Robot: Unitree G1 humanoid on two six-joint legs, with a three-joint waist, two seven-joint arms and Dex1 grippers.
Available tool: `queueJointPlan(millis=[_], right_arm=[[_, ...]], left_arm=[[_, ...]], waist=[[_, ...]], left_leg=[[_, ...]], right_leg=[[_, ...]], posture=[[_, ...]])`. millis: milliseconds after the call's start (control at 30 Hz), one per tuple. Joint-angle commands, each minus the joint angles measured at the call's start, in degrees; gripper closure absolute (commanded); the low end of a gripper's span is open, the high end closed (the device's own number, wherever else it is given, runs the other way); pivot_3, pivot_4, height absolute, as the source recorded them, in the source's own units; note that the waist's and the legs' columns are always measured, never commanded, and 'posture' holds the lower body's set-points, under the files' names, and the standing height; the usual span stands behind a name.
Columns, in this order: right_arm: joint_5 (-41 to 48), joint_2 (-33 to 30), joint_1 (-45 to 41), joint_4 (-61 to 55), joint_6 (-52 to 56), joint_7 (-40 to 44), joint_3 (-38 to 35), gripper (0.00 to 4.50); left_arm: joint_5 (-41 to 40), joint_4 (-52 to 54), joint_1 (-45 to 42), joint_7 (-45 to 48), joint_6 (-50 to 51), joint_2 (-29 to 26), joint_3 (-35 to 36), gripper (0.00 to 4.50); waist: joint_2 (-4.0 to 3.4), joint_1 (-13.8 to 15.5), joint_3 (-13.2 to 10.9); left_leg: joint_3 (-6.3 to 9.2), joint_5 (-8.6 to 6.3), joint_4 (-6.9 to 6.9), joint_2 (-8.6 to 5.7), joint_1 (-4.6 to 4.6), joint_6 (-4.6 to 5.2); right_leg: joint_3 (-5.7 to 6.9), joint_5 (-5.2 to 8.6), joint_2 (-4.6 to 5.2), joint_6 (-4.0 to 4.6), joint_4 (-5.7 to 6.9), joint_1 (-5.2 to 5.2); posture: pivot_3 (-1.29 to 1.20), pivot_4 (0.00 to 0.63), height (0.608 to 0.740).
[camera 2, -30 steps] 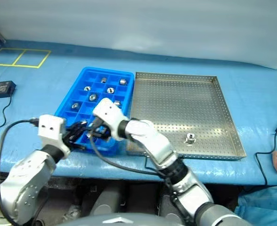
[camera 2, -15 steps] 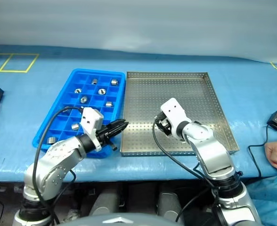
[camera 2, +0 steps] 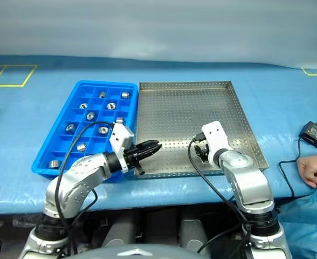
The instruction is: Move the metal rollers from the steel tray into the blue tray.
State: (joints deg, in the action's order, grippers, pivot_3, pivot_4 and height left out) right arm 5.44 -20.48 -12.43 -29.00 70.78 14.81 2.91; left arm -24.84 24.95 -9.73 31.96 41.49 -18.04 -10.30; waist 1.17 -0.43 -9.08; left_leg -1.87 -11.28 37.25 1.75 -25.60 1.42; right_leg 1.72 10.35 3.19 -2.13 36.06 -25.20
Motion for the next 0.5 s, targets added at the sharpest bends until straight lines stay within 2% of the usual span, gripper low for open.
queueJointPlan(millis=[33, 233, 333, 433, 500], right_arm=[[0.25, 0.8, 0.48, -0.26, 0.81, -1.14, -1.01, 1.18], [-0.74, 0.98, 1.99, 1.43, 0.94, -2.83, 0.36, 1.18], [-0.8, 1.17, 2.27, 2.69, 0.12, -3.23, 0.19, 1.74], [-0.3, 1.41, 1.7, 1.95, -0.45, -2.8, 1.02, 2.71], [0.04, 1.74, 0.97, 1.19, -0.66, -2.56, 1.58, 2.81]], left_arm=[[0.0, 1.05, -0.65, -0.03, -1.54, 0.47, -0.65, 3.79], [0.0, 1.3, -0.18, -0.7, -1.79, 0.35, -0.77, 3.79], [0.13, 1.52, 0.13, -1.3, -1.74, 0.33, -0.65, 3.79], [0.16, 1.85, 0.54, -1.87, -1.7, 0.19, -0.35, 3.79], [0.15, 2.36, 0.98, -2.44, -1.61, -0.11, 0.07, 3.79]], waist=[[0.0, -0.26, 0.0], [-0.01, -0.35, 0.02], [-0.01, -0.26, 0.02], [-0.01, -0.23, 0.02], [-0.01, -0.24, 0.02]], left_leg=[[0.03, 0.0, 0.01, 0.0, 0.0, 0.01], [0.07, 0.01, 0.02, 0.0, 0.05, 0.02], [0.07, 0.01, 0.03, -0.01, 0.06, 0.03], [0.09, 0.03, 0.07, -0.03, 0.07, 0.05], [0.14, 0.03, 0.07, -0.03, 0.07, 0.05]], right_leg=[[-0.01, -0.01, 0.0, -0.02, 0.0, 0.01], [-0.05, -0.03, 0.0, -0.04, 0.02, 0.04], [-0.04, -0.03, 0.0, -0.04, 0.02, 0.07], [-0.04, -0.04, 0.01, -0.06, 0.01, 0.11], [-0.04, -0.04, 0.01, -0.07, 0.02, 0.12]], posture=[[-0.04, 0.15, 0.74], [-0.04, 0.15, 0.74], [-0.03, 0.15, 0.74], [-0.02, 0.15, 0.74], [-0.01, 0.15, 0.74]])
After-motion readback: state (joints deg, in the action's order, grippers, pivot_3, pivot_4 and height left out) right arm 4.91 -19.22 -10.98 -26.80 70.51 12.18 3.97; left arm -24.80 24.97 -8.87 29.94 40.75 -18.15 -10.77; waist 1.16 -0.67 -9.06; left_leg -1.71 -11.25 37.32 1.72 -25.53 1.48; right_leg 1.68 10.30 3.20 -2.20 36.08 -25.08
